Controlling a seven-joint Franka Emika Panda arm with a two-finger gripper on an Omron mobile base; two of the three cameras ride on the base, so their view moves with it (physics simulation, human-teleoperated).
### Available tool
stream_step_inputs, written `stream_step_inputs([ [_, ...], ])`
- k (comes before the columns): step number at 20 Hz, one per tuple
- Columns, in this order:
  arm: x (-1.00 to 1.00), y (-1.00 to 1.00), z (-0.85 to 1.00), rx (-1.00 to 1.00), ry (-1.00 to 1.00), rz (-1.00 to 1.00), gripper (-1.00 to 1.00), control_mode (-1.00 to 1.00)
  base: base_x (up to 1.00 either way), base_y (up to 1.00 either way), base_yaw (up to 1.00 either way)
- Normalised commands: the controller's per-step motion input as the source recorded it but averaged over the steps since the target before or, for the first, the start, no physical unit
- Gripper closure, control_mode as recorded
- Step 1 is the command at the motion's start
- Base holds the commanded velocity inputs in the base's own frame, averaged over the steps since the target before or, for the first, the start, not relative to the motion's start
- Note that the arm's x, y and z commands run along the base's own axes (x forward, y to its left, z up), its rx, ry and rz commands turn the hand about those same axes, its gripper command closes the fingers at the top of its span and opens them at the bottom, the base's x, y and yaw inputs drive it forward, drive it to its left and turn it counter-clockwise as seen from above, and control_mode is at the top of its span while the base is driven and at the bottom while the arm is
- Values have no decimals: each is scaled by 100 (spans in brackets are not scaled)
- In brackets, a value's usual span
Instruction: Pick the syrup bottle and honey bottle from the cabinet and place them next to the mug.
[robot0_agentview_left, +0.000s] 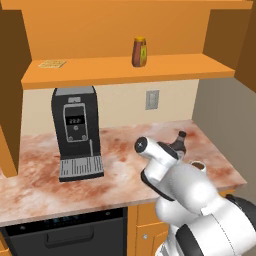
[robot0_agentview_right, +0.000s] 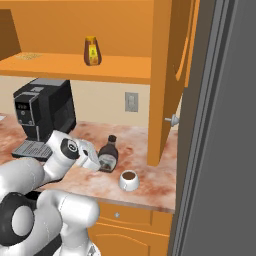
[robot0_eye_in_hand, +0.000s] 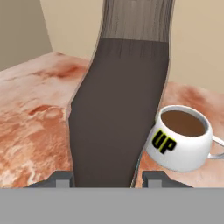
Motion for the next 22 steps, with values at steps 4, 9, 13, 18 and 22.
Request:
stream_step_inputs([
  [4,0,0,-19,0,-9,-10,100,-100,0,0,0],
  [9,0,0,-8,-3,0,-5,100,-100,0,0,0],
  [13,0,0,0,-4,2,-2,100,-100,0,0,0],
  [18,0,0,0,-5,4,-3,100,-100,0,0,0],
  [22,2,-4,0,-4,2,-2,100,-100,0,0,0],
])
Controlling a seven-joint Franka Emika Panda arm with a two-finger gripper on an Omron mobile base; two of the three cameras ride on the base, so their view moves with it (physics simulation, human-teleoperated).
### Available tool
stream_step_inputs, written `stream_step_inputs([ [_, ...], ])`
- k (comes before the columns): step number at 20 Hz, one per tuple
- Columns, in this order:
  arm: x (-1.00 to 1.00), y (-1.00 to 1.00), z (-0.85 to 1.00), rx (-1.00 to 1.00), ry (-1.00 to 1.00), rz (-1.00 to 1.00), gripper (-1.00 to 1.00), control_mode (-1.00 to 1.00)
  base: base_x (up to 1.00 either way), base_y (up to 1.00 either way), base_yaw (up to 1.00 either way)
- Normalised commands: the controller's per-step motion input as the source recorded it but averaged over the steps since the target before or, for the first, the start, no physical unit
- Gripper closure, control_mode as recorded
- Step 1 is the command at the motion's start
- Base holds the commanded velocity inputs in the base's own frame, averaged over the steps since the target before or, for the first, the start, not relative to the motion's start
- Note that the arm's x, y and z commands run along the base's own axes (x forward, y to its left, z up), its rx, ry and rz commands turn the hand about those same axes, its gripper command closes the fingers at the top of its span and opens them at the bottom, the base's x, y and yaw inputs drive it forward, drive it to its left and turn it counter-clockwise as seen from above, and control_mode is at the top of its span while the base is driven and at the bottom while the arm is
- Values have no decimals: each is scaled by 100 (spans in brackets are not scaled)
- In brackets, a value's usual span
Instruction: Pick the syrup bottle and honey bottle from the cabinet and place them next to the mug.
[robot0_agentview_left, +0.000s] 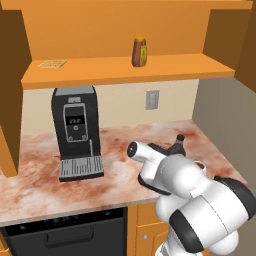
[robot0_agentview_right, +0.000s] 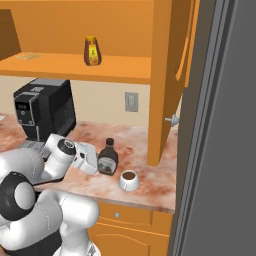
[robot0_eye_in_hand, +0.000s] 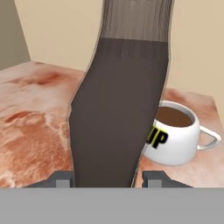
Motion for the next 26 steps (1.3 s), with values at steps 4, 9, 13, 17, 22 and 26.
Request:
stream_step_inputs([
  [4,10,-2,0,-1,1,0,100,-100,0,0,0],
  [9,23,-5,0,0,0,0,100,-100,0,0,0],
  [13,18,-14,0,0,0,0,100,-100,0,0,0],
  [17,11,-14,0,0,1,-1,100,-100,0,0,0],
  [22,0,-3,-3,0,0,-1,100,-100,0,0,0],
  [26,0,0,-24,-1,1,0,100,-100,0,0,0],
])
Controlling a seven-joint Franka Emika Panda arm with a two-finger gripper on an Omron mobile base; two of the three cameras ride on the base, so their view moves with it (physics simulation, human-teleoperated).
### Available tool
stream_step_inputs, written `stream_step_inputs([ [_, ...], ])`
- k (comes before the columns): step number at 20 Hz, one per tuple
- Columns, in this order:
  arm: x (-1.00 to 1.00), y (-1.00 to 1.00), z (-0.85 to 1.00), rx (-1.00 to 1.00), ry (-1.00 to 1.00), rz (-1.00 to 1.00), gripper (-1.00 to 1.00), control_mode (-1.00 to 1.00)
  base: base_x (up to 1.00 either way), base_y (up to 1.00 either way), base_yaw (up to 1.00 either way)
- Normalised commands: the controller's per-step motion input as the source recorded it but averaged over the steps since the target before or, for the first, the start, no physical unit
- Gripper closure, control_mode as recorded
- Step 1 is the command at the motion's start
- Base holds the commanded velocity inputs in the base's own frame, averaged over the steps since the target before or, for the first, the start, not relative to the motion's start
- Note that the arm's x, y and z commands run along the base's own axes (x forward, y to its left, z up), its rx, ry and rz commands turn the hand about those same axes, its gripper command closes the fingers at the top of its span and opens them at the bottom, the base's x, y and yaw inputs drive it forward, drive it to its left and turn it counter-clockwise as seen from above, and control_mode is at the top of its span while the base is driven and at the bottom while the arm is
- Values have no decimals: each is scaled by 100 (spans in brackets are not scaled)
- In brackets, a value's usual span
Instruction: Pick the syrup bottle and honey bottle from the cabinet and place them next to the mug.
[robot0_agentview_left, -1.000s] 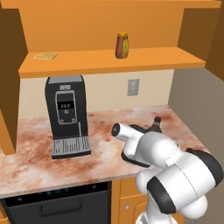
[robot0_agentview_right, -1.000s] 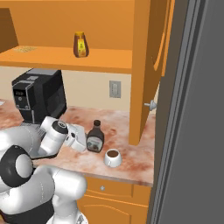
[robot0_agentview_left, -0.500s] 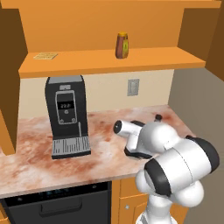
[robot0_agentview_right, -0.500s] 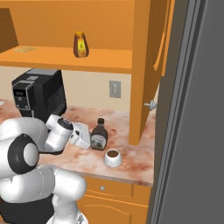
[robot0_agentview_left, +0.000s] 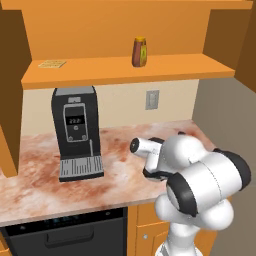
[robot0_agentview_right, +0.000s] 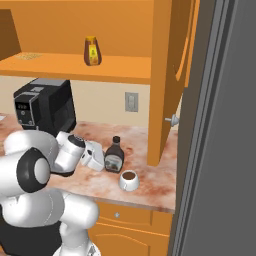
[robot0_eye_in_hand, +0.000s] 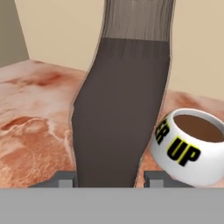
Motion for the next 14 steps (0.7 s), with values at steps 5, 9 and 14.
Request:
stream_step_inputs([
  [5,0,0,-22,-1,0,0,100,-100,0,0,0],
  [9,0,0,-6,-4,0,-2,100,-100,0,0,0],
  [14,0,0,-4,-4,0,-2,100,-100,0,0,0],
])
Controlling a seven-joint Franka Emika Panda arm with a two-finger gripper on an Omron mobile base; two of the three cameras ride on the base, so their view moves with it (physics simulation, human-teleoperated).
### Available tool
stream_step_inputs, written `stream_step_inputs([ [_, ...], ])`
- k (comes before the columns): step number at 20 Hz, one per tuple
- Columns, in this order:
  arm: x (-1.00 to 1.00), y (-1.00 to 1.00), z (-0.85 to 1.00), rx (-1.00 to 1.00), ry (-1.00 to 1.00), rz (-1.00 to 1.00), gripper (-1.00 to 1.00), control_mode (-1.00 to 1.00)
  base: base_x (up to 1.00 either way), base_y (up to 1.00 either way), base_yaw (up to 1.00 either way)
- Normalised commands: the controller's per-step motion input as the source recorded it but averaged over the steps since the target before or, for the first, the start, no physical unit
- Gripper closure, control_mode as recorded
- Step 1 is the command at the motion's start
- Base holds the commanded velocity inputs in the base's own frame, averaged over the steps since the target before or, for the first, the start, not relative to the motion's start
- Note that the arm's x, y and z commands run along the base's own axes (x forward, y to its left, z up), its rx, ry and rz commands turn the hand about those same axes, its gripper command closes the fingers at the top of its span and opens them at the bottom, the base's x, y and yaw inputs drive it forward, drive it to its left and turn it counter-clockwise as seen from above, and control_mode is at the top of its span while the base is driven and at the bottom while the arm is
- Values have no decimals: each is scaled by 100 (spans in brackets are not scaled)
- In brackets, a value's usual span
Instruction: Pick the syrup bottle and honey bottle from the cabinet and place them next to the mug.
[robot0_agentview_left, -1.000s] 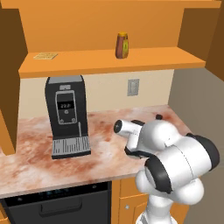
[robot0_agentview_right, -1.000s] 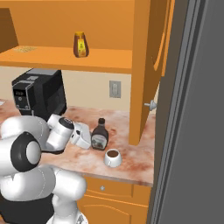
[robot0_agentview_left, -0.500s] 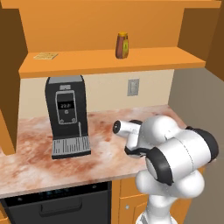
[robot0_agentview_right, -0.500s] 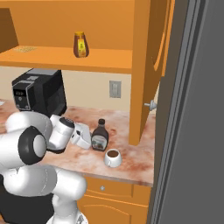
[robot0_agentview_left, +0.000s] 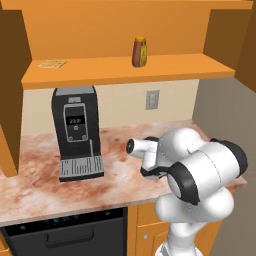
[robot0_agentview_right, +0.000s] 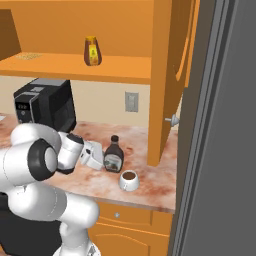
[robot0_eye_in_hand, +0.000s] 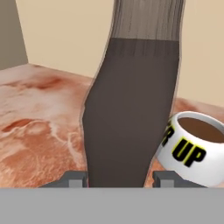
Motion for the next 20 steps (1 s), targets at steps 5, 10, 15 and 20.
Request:
stream_step_inputs([
  [5,0,0,0,-2,0,-2,100,-100,0,0,0],
  [10,0,0,0,-3,0,-2,100,-100,0,0,0],
  [15,0,0,0,0,0,0,-100,-100,0,0,0],
  [20,0,0,0,0,0,0,-100,-100,0,0,0],
])
